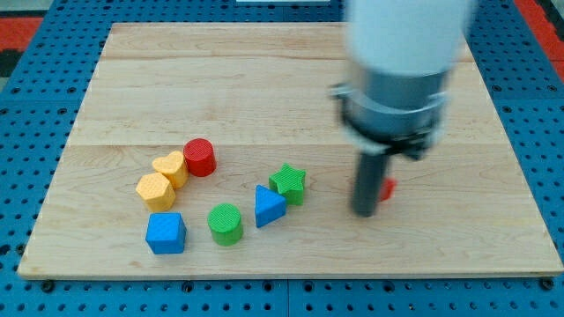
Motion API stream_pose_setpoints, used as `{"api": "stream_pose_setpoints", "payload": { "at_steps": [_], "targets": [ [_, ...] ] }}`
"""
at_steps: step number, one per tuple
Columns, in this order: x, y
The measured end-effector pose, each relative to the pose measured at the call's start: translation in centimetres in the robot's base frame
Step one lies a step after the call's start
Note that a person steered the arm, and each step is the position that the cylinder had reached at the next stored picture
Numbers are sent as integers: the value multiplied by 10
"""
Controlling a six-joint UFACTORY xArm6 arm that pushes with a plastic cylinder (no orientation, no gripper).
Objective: Place the red star green star parallel to each other
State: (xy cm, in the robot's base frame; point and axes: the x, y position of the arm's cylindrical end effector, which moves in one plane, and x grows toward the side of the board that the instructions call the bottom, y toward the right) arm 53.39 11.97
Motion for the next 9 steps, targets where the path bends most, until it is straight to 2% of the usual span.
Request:
{"api": "stream_pose_setpoints", "payload": {
  "at_steps": [1, 2, 3, 4, 5, 6, 7, 8, 9],
  "targets": [
    [-6, 7],
    [-48, -16],
    [-91, 23],
    [-46, 60],
    [-72, 34],
    [-125, -21],
    [-86, -149],
    [-40, -173],
    [-47, -99]
  ]
}}
